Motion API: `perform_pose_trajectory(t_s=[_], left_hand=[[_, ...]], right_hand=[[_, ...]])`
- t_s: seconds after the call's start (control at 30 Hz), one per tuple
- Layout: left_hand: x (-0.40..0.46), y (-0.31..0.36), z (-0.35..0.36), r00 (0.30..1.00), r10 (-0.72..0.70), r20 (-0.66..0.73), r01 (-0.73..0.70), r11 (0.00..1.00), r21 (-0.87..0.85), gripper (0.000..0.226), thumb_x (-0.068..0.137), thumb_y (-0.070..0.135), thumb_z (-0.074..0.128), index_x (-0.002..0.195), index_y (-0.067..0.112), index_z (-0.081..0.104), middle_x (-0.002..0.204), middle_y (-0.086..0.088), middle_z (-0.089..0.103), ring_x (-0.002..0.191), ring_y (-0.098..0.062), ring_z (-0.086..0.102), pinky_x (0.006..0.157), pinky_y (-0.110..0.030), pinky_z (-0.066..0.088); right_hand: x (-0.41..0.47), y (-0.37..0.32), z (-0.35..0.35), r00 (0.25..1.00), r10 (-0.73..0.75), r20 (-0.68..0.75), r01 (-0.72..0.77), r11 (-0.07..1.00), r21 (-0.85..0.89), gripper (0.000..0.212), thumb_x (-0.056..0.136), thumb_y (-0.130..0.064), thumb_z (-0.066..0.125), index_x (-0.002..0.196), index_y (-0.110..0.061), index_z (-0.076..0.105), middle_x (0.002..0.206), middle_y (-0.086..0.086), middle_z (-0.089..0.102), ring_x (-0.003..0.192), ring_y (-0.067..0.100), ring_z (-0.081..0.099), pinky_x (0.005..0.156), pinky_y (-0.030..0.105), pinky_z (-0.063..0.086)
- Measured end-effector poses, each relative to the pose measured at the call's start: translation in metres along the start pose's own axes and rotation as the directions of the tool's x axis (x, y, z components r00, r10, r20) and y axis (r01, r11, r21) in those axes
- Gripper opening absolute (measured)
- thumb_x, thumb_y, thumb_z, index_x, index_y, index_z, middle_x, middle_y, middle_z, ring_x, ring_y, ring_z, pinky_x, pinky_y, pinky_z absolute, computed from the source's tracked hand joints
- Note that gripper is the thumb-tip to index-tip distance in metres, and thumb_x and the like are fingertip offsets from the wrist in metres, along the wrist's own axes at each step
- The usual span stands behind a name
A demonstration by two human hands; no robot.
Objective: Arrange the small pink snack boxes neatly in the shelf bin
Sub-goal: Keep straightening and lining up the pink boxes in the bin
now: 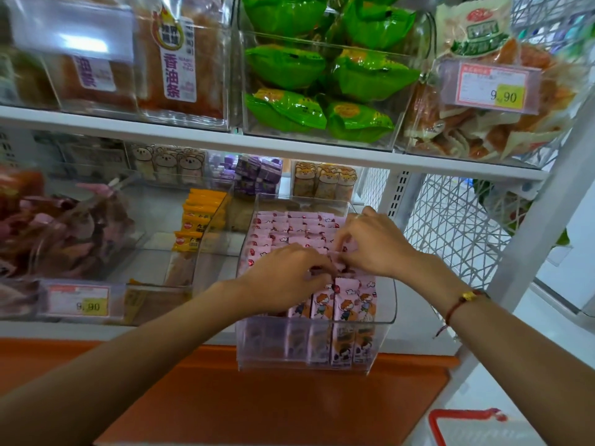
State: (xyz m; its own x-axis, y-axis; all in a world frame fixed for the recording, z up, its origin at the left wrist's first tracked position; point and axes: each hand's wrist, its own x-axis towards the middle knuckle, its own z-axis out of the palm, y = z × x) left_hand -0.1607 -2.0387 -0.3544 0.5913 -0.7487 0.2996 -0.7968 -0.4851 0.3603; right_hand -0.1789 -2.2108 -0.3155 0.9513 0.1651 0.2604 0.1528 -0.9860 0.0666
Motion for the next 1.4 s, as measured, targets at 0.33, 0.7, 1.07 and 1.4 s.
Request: perform_pose_trajectory(t_s=[0.33,0.7,1.07,1.4], left_hand=[[-0.009,0.013,-0.013,0.914,-0.253,-0.316,0.128,0.921,-0.367,0.042,0.093,0.039,0.055,0.132,0.026,0.045,0.127,0.011,0.054,0.106,-0.001,0.054,0.083,-0.021,0.047],[-0.024,0.030,-0.015,0.868,-0.176,-0.465,0.026,0.950,-0.311,0.041,0.078,0.039,0.074,0.112,0.034,0.053,0.104,0.022,0.060,0.092,0.010,0.057,0.073,-0.008,0.049],[-0.022,0.029,-0.005,0.909,-0.162,-0.384,0.037,0.950,-0.311,0.058,0.086,0.026,0.068,0.138,0.027,0.043,0.136,0.013,0.047,0.119,0.002,0.044,0.083,0.003,0.035],[-0.019,0.029,-0.018,0.954,-0.233,-0.189,0.022,0.685,-0.729,0.030,0.091,0.021,0.059,0.121,0.022,0.060,0.102,0.008,0.072,0.093,-0.004,0.068,0.073,-0.017,0.055]], right_hand=[[-0.047,-0.022,-0.004,0.684,0.458,-0.567,0.185,0.643,0.743,0.003,0.095,-0.018,0.056,0.094,-0.015,0.056,0.088,-0.011,0.060,0.083,-0.003,0.058,0.076,0.010,0.045],[-0.056,-0.034,-0.015,0.804,0.593,-0.041,0.083,-0.044,0.996,0.024,0.090,-0.024,0.060,0.109,-0.008,0.062,0.093,-0.002,0.068,0.085,0.007,0.065,0.087,0.028,0.052],[-0.063,-0.040,-0.005,0.859,0.501,-0.107,0.049,0.127,0.991,0.027,0.078,-0.025,0.073,0.103,-0.017,0.067,0.098,-0.001,0.072,0.096,0.011,0.067,0.089,0.030,0.052],[-0.065,-0.041,-0.015,0.893,0.425,-0.148,0.031,0.269,0.963,0.026,0.072,-0.045,0.068,0.097,-0.040,0.065,0.094,-0.018,0.072,0.087,-0.002,0.066,0.073,0.016,0.055]])
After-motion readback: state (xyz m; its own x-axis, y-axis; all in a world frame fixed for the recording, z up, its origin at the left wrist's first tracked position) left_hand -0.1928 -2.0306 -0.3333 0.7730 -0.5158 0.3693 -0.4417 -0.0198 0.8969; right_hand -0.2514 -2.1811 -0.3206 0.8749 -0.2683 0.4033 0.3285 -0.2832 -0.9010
